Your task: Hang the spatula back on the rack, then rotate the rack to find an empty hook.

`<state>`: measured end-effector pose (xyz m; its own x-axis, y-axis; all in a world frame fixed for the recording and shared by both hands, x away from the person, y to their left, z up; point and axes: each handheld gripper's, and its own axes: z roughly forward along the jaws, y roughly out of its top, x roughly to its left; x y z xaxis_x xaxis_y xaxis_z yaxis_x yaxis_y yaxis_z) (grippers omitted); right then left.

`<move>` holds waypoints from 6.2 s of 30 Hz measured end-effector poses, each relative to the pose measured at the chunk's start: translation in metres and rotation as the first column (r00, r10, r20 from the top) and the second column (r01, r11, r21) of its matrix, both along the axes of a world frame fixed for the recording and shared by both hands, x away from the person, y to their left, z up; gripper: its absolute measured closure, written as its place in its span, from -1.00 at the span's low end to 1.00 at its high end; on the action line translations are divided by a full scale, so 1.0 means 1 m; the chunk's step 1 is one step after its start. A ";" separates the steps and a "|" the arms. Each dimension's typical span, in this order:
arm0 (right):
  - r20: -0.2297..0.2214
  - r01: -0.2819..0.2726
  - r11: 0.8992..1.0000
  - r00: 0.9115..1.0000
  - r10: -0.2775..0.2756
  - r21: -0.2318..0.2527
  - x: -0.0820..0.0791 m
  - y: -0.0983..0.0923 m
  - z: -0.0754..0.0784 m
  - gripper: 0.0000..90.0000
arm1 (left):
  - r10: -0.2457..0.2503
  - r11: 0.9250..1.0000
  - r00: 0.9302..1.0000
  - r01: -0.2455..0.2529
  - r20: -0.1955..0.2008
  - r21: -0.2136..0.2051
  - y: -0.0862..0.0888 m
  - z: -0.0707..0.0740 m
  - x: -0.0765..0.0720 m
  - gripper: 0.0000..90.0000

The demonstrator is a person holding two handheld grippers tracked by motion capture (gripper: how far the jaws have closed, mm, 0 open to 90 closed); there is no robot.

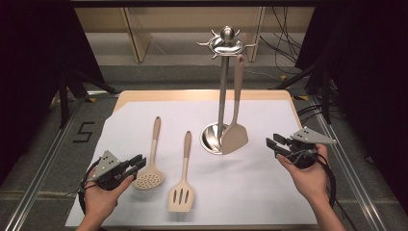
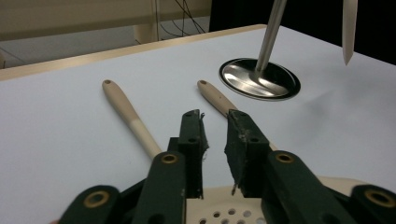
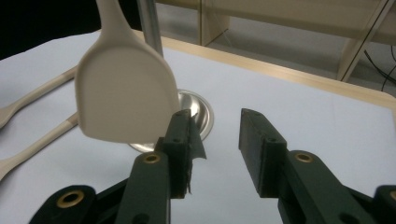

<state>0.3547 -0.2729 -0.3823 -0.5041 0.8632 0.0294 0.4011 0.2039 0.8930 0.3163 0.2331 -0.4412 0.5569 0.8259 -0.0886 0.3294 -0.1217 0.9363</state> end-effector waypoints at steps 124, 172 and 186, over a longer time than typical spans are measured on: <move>-0.048 0.048 0.999 0.998 -0.047 0.024 0.006 -0.013 -0.005 0.30 | -0.087 0.991 0.942 0.115 0.324 -0.067 -0.163 0.239 0.154 0.98; -0.048 0.061 0.997 0.997 -0.058 0.052 0.006 -0.022 -0.003 0.27 | -0.216 0.976 0.966 0.218 0.139 0.001 -0.113 0.176 0.091 0.00; -0.047 0.070 0.996 0.997 -0.068 0.051 0.004 -0.023 0.001 0.26 | -0.195 0.979 0.978 0.190 0.071 0.068 -0.098 0.141 0.086 0.01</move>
<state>0.3588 -0.2962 -0.3815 -0.4406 0.8924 0.0973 0.4527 0.1273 0.8825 0.4023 0.1347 -0.2999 0.7093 0.7048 0.0077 0.2218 -0.2335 0.9467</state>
